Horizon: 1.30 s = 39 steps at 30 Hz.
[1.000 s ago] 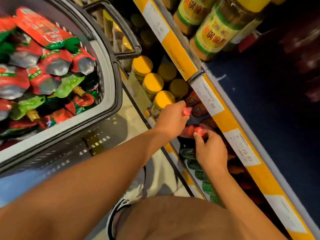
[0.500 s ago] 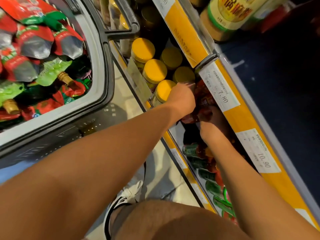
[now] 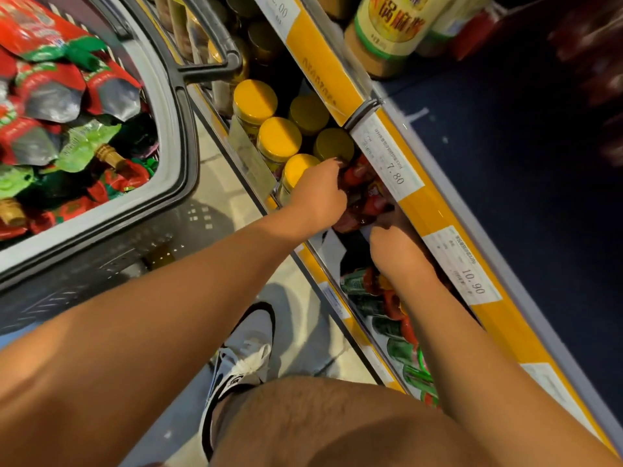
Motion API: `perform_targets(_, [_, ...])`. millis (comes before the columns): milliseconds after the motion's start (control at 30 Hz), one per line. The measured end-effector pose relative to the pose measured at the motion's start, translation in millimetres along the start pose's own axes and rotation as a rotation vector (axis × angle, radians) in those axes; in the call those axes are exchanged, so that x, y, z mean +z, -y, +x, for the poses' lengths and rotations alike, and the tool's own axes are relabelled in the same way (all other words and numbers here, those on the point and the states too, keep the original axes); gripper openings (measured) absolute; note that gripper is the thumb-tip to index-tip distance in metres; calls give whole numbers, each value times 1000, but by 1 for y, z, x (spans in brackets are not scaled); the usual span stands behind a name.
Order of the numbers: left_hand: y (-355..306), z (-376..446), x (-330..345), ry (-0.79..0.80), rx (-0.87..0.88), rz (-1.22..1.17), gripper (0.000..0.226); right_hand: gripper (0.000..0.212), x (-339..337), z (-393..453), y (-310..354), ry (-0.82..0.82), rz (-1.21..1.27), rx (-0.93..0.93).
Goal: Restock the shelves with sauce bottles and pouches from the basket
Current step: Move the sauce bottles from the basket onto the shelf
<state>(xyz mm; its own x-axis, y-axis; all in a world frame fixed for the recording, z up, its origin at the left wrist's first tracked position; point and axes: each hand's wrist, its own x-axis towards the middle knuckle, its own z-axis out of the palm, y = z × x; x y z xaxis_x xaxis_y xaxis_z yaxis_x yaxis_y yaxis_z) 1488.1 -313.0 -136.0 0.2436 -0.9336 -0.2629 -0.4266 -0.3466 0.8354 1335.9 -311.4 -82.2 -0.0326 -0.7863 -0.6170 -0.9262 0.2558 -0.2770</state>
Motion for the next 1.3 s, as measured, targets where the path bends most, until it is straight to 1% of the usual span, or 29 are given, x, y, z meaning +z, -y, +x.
perform_targets(67, [8, -19, -3, -46, 16, -86, 41, 29, 0, -14, -12, -162, -13, -142])
perform_targets(100, [13, -29, -3, -57, 36, -125, 39, 23, 1, -20, -19, -270, -75, -228])
perform_targets(133, [19, -41, -3, -53, 50, -152, 35, 23, 1, -30, -25, -307, -103, -299])
perform_targets(200, [28, -67, -3, -34, 86, -172, 26, 52, 1, -53, -35, -294, -111, -400])
perform_targets(233, [30, -80, -4, -16, 109, -178, 22, 60, 0, -67, -40, -290, -133, -427])
perform_targets(300, [28, -105, -7, 49, 149, -183, 21, 63, 1, -94, -56, -280, -167, -463])
perform_targets(400, [9, -140, -21, 199, 205, -135, 36, 61, -6, -136, -84, -268, -128, -485])
perform_targets(467, [-11, -161, -32, 309, 277, -79, 43, 59, -15, -163, -104, -249, -87, -475])
perform_targets(533, [-37, -180, -41, 415, 351, -46, 40, 60, -25, -196, -128, -243, -24, -407])
perform_targets(567, [-51, -189, -44, 455, 385, -34, 38, 61, -29, -214, -141, -269, 0, -373])
perform_targets(700, [-116, -226, -49, 529, 542, -29, 42, 59, -49, -290, -195, -446, 103, -286])
perform_targets(733, [-139, -241, -45, 554, 600, -6, 42, 58, -56, -318, -213, -505, 157, -253])
perform_targets(800, [-163, -260, -45, 563, 664, 18, 42, 55, -67, -354, -232, -540, 241, -225])
perform_targets(867, [-193, -288, -37, 600, 768, 90, 42, 51, -73, -404, -261, -631, 371, -198])
perform_targets(933, [-218, -319, -26, 641, 868, 137, 40, 52, -72, -454, -296, -733, 413, -173])
perform_targets(1033, [-251, -372, -5, 705, 970, 194, 41, 55, -58, -523, -353, -874, 459, -79])
perform_targets(1167, [-288, -438, 40, 836, 1132, 294, 41, 53, -18, -594, -433, -1030, 528, 160])
perform_targets(1233, [-302, -471, 69, 902, 1210, 339, 41, 52, 9, -622, -469, -1070, 584, 276])
perform_targets(1300, [-311, -504, 102, 972, 1286, 382, 41, 52, 37, -643, -500, -1062, 613, 379])
